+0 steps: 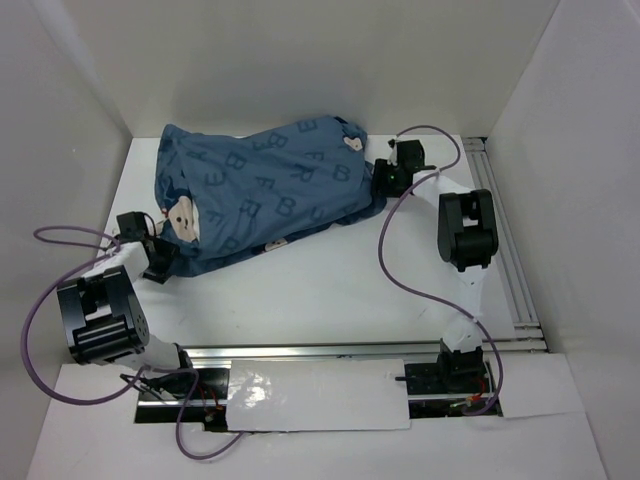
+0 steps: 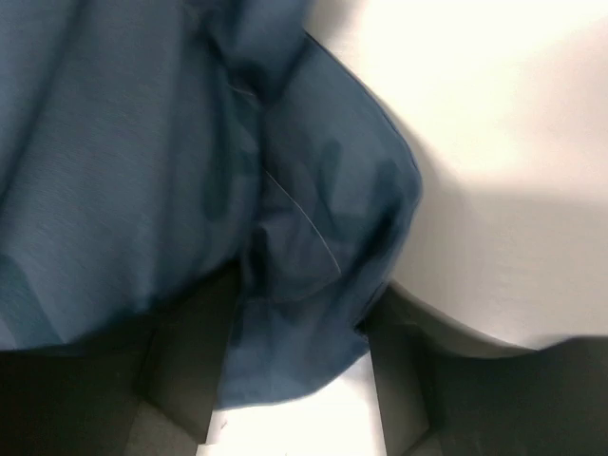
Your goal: Put the pillow into the pillowcase
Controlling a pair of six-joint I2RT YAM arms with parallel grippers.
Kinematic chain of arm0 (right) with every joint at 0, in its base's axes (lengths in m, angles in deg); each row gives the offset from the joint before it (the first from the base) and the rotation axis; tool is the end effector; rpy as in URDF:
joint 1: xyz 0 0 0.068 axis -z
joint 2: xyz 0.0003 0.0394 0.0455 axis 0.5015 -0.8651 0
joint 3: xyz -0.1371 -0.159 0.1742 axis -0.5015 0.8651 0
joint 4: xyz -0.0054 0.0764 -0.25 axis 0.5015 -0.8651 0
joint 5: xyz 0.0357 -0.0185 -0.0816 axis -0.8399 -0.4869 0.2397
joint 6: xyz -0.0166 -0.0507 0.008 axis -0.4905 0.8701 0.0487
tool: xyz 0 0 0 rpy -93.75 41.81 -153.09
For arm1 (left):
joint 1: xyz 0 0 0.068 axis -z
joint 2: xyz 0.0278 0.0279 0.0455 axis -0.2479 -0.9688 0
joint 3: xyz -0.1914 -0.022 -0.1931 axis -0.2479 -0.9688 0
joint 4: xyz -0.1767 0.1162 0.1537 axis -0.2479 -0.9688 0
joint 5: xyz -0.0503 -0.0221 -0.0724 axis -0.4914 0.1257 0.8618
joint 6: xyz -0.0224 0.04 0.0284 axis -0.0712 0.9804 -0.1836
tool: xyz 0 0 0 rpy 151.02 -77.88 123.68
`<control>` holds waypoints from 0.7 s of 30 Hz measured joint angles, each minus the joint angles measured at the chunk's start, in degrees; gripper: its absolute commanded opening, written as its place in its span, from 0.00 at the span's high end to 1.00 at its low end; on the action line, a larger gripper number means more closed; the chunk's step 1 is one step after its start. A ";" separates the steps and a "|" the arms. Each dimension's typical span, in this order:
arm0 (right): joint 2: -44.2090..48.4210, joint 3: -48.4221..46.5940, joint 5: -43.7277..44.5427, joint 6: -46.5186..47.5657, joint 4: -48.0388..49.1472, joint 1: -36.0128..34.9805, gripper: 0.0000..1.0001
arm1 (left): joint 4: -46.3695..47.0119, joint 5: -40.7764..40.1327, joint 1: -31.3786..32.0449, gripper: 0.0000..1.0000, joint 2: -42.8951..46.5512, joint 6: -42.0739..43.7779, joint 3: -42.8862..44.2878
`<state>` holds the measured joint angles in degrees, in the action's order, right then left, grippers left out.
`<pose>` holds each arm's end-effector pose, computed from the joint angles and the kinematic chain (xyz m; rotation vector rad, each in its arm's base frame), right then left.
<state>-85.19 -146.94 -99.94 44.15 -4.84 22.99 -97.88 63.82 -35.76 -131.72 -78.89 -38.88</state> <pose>0.4826 0.0682 0.1576 -0.0121 2.4053 0.4204 0.2558 0.1037 0.1645 -1.6404 1.9931 -0.1138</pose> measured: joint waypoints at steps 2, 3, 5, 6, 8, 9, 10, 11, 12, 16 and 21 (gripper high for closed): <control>-1.01 -0.98 -0.20 0.50 0.00 -0.70 0.92 | 2.05 0.17 0.07 0.75 -0.83 -0.48 -0.33; -1.57 -1.36 -0.52 0.61 0.22 -0.94 1.00 | 2.71 0.55 0.11 0.92 -1.46 -0.57 -0.42; -2.25 -1.75 -0.48 -0.63 0.63 -1.18 1.00 | 3.85 0.98 0.46 1.00 -2.62 -0.66 -0.07; -2.25 -1.70 -0.24 -1.05 0.87 -1.29 1.00 | 4.33 1.25 0.74 1.00 -3.34 -0.33 0.39; -1.88 -1.05 0.11 -1.42 1.62 -1.29 1.00 | 4.85 2.08 1.11 1.00 -4.81 0.33 1.88; -1.38 -0.28 0.35 -1.62 2.19 -1.27 1.00 | 5.01 2.29 1.36 1.00 -5.40 0.63 2.56; -0.66 0.44 0.50 -1.86 2.34 -1.27 1.00 | 5.20 2.27 1.57 1.00 -5.53 0.98 2.82; 0.24 1.14 0.66 -2.05 2.29 -1.11 1.00 | 5.22 2.14 1.81 1.00 -5.07 1.75 2.62; 1.20 1.64 0.63 -2.27 2.32 -1.05 1.00 | 5.22 1.95 2.05 1.00 -4.09 2.19 2.08; 9.11 2.58 -1.44 -3.41 2.51 0.61 1.00 | 3.19 1.07 2.91 1.00 8.85 4.81 -0.17; 24.17 3.45 -2.32 -4.02 3.67 2.95 1.00 | 1.38 0.72 3.39 1.00 26.60 6.43 5.07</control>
<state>-61.01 -143.48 -102.26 40.12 -1.17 25.94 -96.50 64.54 -32.37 -105.12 -72.46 -33.81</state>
